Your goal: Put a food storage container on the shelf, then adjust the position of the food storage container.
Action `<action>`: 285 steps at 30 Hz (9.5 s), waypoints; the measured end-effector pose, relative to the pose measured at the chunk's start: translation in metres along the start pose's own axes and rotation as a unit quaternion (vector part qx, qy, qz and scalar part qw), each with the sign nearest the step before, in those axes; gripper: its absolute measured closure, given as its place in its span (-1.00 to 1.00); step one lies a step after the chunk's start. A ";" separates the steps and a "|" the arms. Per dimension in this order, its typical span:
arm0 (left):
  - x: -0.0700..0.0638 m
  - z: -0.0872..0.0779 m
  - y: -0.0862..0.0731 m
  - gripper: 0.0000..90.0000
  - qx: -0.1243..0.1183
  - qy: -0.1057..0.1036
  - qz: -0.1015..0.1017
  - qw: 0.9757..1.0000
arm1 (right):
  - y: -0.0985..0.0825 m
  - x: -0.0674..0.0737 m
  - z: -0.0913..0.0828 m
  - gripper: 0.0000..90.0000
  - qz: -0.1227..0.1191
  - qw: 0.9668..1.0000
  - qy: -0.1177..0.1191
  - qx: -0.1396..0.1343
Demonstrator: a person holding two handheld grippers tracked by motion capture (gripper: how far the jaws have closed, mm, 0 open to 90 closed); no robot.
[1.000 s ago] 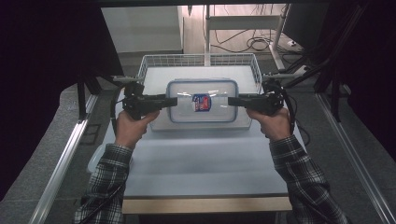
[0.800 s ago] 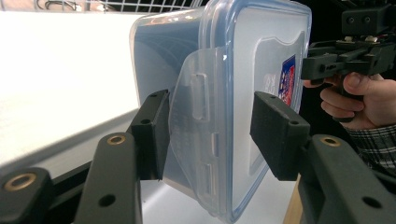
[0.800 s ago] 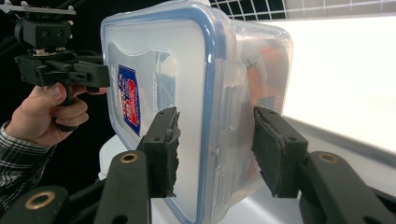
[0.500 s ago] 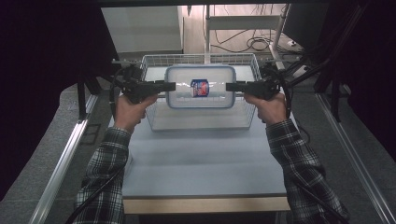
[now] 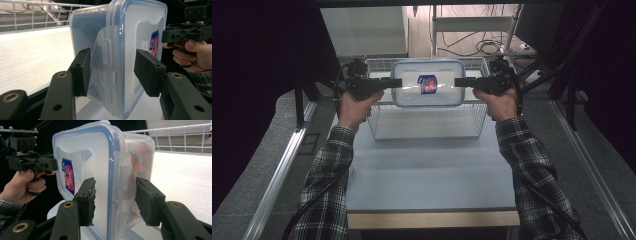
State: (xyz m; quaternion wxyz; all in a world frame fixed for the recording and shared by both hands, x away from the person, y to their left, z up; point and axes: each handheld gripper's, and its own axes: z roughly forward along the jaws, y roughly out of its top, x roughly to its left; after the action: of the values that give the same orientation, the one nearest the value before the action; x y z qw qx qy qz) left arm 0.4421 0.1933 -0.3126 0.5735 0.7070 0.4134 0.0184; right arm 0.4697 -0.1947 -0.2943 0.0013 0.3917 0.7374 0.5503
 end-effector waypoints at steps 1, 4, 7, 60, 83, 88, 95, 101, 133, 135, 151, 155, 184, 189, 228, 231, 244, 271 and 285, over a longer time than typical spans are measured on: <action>0.001 0.001 0.001 0.08 -0.001 0.002 0.003 1.000 | 0.001 -0.001 0.001 0.14 0.000 1.000 0.000 -0.001; 0.003 0.003 0.003 0.08 -0.003 0.004 0.000 1.000 | 0.002 -0.005 0.003 0.14 0.004 1.000 0.000 -0.003; 0.007 0.006 0.001 0.08 -0.005 0.004 -0.003 1.000 | 0.004 -0.008 0.006 0.14 0.004 1.000 -0.002 -0.003; 0.006 0.015 -0.005 0.03 -0.025 0.093 0.037 0.995 | 0.000 -0.023 0.021 0.27 0.023 0.998 -0.049 -0.032; -0.018 0.004 -0.038 0.51 -0.059 0.079 0.073 0.992 | -0.016 -0.006 -0.004 0.83 -0.095 0.990 -0.079 -0.061; -0.017 0.012 -0.044 0.89 -0.025 0.085 0.088 0.992 | -0.028 0.000 -0.001 0.98 -0.117 0.989 -0.067 -0.062; -0.010 0.022 -0.044 0.89 -0.022 0.098 0.083 0.991 | -0.036 0.000 0.016 0.98 -0.126 0.989 -0.065 -0.032; -0.004 0.023 -0.042 0.85 -0.024 0.111 0.070 0.991 | -0.039 -0.002 0.022 0.96 -0.120 0.990 -0.064 -0.020; -0.043 0.013 -0.122 -0.28 0.045 0.062 0.132 0.988 | -0.105 0.031 0.001 -0.28 -0.155 0.987 -0.029 0.031; -0.045 0.013 -0.128 -0.30 0.046 0.060 0.132 0.988 | -0.110 0.031 0.000 -0.33 -0.157 0.986 -0.032 0.035; -0.059 0.016 -0.170 -0.64 0.061 0.061 0.133 0.987 | -0.156 0.033 -0.004 -0.88 -0.178 0.983 -0.030 0.046; -0.060 0.012 -0.181 -0.74 0.064 0.056 0.134 0.987 | -0.164 0.035 -0.005 -0.93 -0.182 0.982 -0.035 0.047; -0.067 0.007 -0.253 -0.83 0.071 0.060 0.156 0.983 | -0.235 0.034 -0.014 -0.92 -0.185 0.980 -0.047 0.051; -0.067 0.011 -0.267 -0.84 0.088 0.077 0.179 0.977 | -0.246 0.033 -0.016 -0.89 -0.187 0.980 -0.053 0.050; -0.039 -0.033 -0.239 0.90 0.097 0.134 0.127 0.978 | -0.264 0.016 -0.009 -0.79 -0.178 0.975 -0.066 0.114; -0.035 -0.039 -0.235 0.96 0.094 0.149 0.129 0.976 | -0.264 0.015 -0.008 -0.79 -0.178 0.974 -0.067 0.119; 0.000 -0.080 -0.233 1.00 0.070 0.233 0.100 0.965 | -0.267 0.014 -0.002 -0.79 -0.184 0.971 -0.057 0.142; 0.067 -0.181 -0.271 1.00 0.048 0.387 -0.013 0.921 | -0.273 0.016 0.006 -0.79 -0.198 0.963 -0.050 0.173; 0.058 -0.165 -0.275 1.00 0.082 0.369 -0.029 0.926 | -0.274 0.015 0.008 -0.79 -0.199 0.961 -0.055 0.183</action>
State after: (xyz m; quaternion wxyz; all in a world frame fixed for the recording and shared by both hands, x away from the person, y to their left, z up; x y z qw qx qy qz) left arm 0.2429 0.3598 -0.5094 0.3212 0.6824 0.6161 0.2273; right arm 0.3048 -0.2034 -0.5141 0.0800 0.2607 0.8872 0.3722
